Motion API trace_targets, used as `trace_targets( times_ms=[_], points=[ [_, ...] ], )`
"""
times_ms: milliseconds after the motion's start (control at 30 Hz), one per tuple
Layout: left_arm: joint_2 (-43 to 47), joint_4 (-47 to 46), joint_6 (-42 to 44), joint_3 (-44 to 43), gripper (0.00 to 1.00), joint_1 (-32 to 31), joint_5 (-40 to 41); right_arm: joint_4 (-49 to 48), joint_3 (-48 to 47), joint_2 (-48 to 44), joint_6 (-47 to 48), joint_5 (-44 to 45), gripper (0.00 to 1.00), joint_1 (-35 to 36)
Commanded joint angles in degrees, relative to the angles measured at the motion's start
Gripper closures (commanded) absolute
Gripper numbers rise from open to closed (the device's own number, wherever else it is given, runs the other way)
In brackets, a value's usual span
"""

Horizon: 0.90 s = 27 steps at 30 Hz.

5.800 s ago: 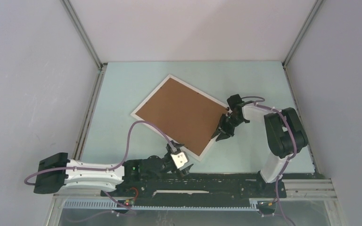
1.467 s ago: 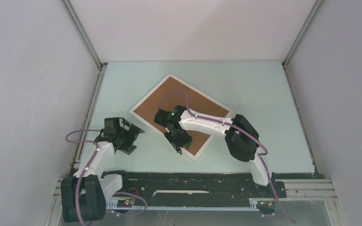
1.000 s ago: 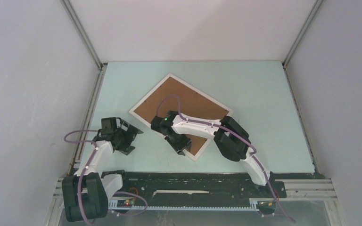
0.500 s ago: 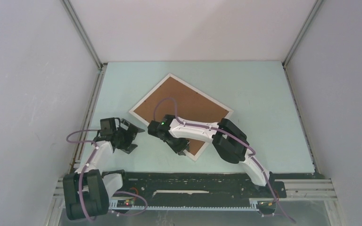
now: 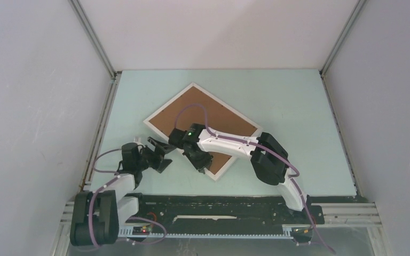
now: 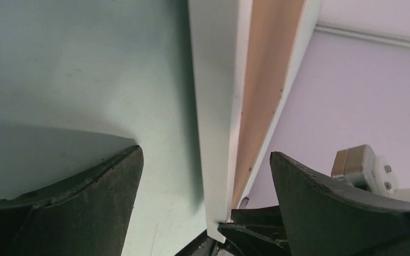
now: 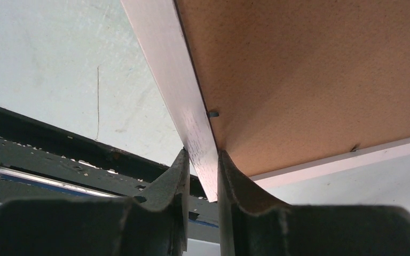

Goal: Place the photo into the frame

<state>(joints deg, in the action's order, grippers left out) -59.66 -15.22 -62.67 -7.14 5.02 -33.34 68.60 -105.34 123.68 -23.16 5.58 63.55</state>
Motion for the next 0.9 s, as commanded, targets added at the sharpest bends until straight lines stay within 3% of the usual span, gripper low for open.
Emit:
trace_targets(
  times_ms=[0,167,300,467,667,733,800,867],
  points=[
    [-5.3,-12.3,-6.3,2.9,0.0,-4.4,1.3,0.5,-0.7,-5.1,-2.6,-0.3,1.0,-0.8],
    [-14.6,-26.6,-11.4,2.8,0.0,-8.8,2.0,0.4,-0.7,-5.7,-3.2,-0.8,1.0,-0.9],
    [-23.8,-42.2,-15.8,2.7,0.08,-10.6,3.1,0.5,-0.5,-6.4,-3.4,-0.6,1.0,-1.0],
    [-31.4,-60.5,-20.2,4.4,0.42,-11.0,6.0,-0.1,0.5,-7.5,-4.0,-0.9,1.0,-1.2],
    [-30.5,-64.0,-20.0,4.5,0.77,-11.0,7.5,-2.9,2.7,-10.2,-3.9,-2.2,1.0,-1.6],
    [-27.9,-63.0,-20.2,4.1,0.92,-11.1,7.1,-4.4,4.0,-11.9,-3.4,-2.4,1.0,-1.6],
    [-23.9,-59.7,-20.8,3.8,1.0,-11.0,6.2,-6.7,5.9,-15.0,-0.4,-4.8,0.82,-1.5],
    [-17.6,-52.1,-20.7,3.1,1.0,-11.0,5.7,-9.6,8.9,-20.6,3.5,-6.4,0.39,-0.7]
  ],
)
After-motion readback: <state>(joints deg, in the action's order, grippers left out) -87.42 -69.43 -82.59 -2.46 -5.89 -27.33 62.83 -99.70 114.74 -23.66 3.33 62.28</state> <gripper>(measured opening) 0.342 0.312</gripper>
